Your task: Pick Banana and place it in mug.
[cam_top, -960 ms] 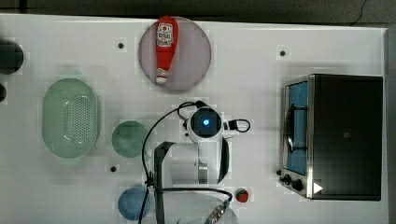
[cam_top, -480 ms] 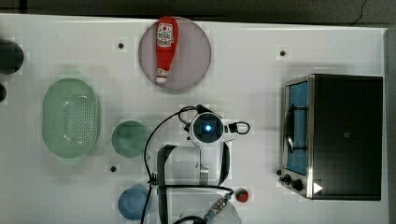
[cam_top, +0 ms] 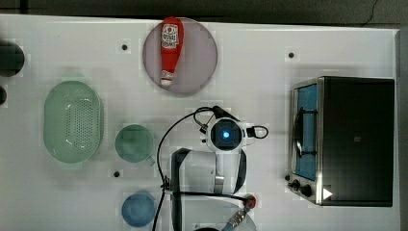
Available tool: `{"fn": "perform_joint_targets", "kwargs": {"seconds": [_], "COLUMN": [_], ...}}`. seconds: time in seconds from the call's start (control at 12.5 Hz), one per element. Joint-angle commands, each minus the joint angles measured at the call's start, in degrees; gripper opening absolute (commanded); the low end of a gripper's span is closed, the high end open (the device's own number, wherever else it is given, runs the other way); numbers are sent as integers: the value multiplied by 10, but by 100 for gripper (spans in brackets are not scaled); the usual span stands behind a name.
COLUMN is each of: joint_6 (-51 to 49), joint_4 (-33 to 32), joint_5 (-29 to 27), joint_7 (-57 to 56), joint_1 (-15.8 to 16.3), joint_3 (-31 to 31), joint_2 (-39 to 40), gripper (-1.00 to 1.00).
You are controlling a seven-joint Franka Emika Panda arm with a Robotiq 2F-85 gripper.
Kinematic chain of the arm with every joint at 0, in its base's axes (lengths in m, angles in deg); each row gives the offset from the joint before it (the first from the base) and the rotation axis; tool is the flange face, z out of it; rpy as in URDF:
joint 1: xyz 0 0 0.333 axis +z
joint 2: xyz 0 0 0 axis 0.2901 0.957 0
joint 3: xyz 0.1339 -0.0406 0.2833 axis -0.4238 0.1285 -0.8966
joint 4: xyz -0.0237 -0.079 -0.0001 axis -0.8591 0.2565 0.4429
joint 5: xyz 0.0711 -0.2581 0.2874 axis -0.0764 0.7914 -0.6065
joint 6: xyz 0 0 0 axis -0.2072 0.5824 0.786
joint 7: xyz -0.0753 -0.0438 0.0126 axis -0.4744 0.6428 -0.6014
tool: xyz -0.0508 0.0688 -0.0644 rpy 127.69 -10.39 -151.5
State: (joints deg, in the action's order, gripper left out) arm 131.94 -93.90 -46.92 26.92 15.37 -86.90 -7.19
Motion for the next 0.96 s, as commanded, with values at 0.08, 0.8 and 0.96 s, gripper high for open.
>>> {"fn": "perform_joint_targets", "kwargs": {"seconds": [0.08, 0.8, 0.96], "joint_6": [-127, -356, -369], "joint_4": [14, 73, 73], "joint_5": [4, 1, -4], "joint_7": [-9, 66, 140], "joint_1": [8, 30, 40], "joint_3": [-6, -79, -124], "joint_2": [-169, -376, -381], "gripper": [-43, -43, -43]}}
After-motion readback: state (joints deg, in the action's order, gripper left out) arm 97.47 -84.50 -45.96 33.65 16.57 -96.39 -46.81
